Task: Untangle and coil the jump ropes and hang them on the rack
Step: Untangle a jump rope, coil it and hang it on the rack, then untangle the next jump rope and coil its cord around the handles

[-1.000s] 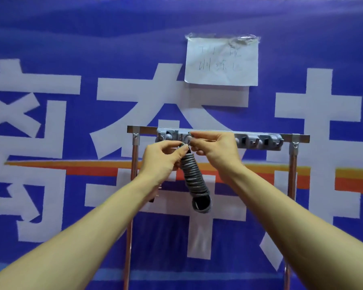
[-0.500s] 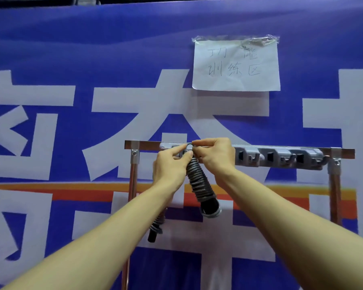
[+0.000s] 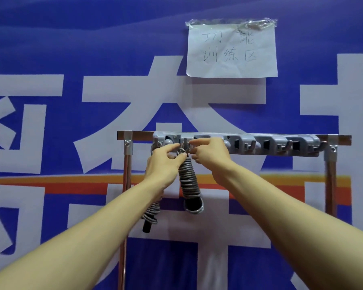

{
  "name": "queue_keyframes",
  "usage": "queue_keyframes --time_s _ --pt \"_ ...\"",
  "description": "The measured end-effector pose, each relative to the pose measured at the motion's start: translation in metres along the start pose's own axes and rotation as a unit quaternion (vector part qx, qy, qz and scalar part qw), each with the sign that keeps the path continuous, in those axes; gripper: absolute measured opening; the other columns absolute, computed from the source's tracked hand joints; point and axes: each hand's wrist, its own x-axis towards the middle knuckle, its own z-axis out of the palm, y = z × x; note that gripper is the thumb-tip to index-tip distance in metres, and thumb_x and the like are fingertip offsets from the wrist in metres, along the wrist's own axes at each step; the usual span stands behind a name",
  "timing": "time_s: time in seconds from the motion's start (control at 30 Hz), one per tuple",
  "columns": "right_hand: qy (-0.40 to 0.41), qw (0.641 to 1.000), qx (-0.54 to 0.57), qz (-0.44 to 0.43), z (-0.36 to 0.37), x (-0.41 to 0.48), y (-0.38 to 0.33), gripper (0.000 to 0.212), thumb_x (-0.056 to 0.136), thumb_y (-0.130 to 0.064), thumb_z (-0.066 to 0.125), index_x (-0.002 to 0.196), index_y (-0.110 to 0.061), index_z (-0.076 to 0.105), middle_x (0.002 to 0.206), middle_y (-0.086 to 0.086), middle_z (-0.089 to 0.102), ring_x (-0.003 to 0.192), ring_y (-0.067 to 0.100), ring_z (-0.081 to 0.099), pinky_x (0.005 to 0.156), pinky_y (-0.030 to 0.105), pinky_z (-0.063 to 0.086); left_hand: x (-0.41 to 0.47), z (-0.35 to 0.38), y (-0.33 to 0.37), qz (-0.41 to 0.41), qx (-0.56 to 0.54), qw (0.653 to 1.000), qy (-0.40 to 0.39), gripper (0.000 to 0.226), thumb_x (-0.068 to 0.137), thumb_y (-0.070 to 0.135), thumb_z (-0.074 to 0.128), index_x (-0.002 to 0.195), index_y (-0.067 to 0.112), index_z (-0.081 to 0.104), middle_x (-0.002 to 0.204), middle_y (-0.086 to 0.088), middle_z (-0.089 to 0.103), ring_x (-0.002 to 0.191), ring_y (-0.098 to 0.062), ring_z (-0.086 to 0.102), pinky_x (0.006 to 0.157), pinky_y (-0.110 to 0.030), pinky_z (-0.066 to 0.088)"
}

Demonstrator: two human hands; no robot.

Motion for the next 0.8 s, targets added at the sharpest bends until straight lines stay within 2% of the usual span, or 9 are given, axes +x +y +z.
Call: queue_keyframes --time_s 0.13,0.2,0.27,0.37,0.43,0.5,0.6,0.67,0.8 --pt "0.006 1.000 -0.007 0.026 -0.016 -0.024 0.005 0.044 0.078 0.000 0.042 0.112 -0.014 0.068 0.109 0.010 0.069 0.104 0.029 0.063 0.092 0.045 0.053 -0.026 -0.017 0.011 0.004 0.064 0.998 -0.001 0.047 0.093 0.023 0.061 0.139 0.025 0.048 0.100 0.002 0.067 0.092 -0.018 0.065 0.087 -0.040 0.053" --pt "0.003 0.999 -0.015 0.052 -0.027 -0.042 0.015 0.040 0.079 -0.001 0.044 0.108 -0.013 0.068 0.106 0.010 0.069 0.101 0.029 0.065 0.090 0.045 0.054 -0.043 -0.025 0.014 0.001 0.073 0.997 -0.009 0.043 0.095 0.020 0.057 0.137 0.021 0.048 0.101 0.003 0.065 0.088 -0.011 0.063 0.076 -0.026 0.050" --pt "-0.004 0.997 -0.025 0.071 -0.044 -0.066 0.023 0.032 0.081 -0.002 0.047 0.100 -0.016 0.070 0.101 0.006 0.071 0.097 0.023 0.066 0.088 0.040 0.054 -0.063 -0.032 0.023 -0.005 0.084 0.996 -0.025 0.032 0.096 0.019 0.055 0.127 0.022 0.053 0.099 0.007 0.062 0.081 -0.002 0.058 0.064 -0.018 0.043" --pt "-0.027 0.994 -0.016 0.106 -0.064 -0.105 0.037 0.026 0.083 0.001 0.050 0.082 -0.016 0.069 0.087 0.006 0.069 0.073 0.016 0.062 0.069 0.030 0.053 -0.095 -0.033 0.028 -0.020 0.080 0.995 -0.049 0.017 0.093 0.018 0.056 0.108 0.024 0.061 0.104 0.004 0.066 0.085 -0.006 0.060 0.070 -0.024 0.047" --pt "-0.065 0.988 0.003 0.143 -0.076 -0.138 0.047 0.024 0.086 0.004 0.049 0.081 -0.010 0.068 0.080 0.008 0.064 0.061 0.015 0.055 0.059 0.027 0.049 -0.124 -0.026 0.026 -0.032 0.086 0.993 -0.080 0.016 0.091 0.019 0.059 0.103 0.025 0.066 0.103 0.002 0.068 0.090 -0.012 0.061 0.073 -0.028 0.047" --pt "-0.115 0.977 -0.011 0.180 -0.087 -0.178 0.061 0.021 0.090 0.003 0.049 0.085 -0.005 0.068 0.077 0.010 0.060 0.058 0.014 0.051 0.052 0.024 0.045 -0.161 -0.014 0.016 -0.057 0.091 0.985 -0.137 0.016 0.089 0.017 0.059 0.098 0.027 0.066 0.100 0.001 0.070 0.085 -0.013 0.062 0.068 -0.028 0.048" --pt "-0.161 0.961 -0.044 0.221 -0.097 -0.228 0.090 0.017 0.092 -0.001 0.052 0.093 -0.005 0.068 0.080 0.010 0.059 0.062 0.015 0.052 0.053 0.023 0.048 -0.215 0.006 -0.006 -0.098 0.094 0.970 -0.202 0.015 0.089 0.018 0.058 0.091 0.033 0.063 0.096 0.003 0.070 0.085 -0.018 0.068 0.075 -0.038 0.055" --pt "-0.184 0.951 -0.060 0.241 -0.103 -0.255 0.105 0.016 0.092 -0.004 0.053 0.096 -0.006 0.068 0.083 0.009 0.059 0.066 0.016 0.054 0.057 0.025 0.050 -0.244 0.018 -0.015 -0.120 0.085 0.961 -0.233 0.011 0.092 0.020 0.056 0.095 0.029 0.062 0.093 0.003 0.070 0.087 -0.021 0.068 0.078 -0.040 0.055" --pt "-0.207 0.927 -0.060 0.308 -0.119 -0.322 0.137 0.023 0.097 -0.002 0.044 0.102 -0.005 0.066 0.094 0.009 0.059 0.068 0.017 0.055 0.054 0.023 0.050 -0.305 0.038 -0.035 -0.191 0.035 0.945 -0.262 0.007 0.098 0.017 0.050 0.099 0.019 0.056 0.090 -0.003 0.066 0.075 -0.013 0.062 0.068 -0.028 0.049"
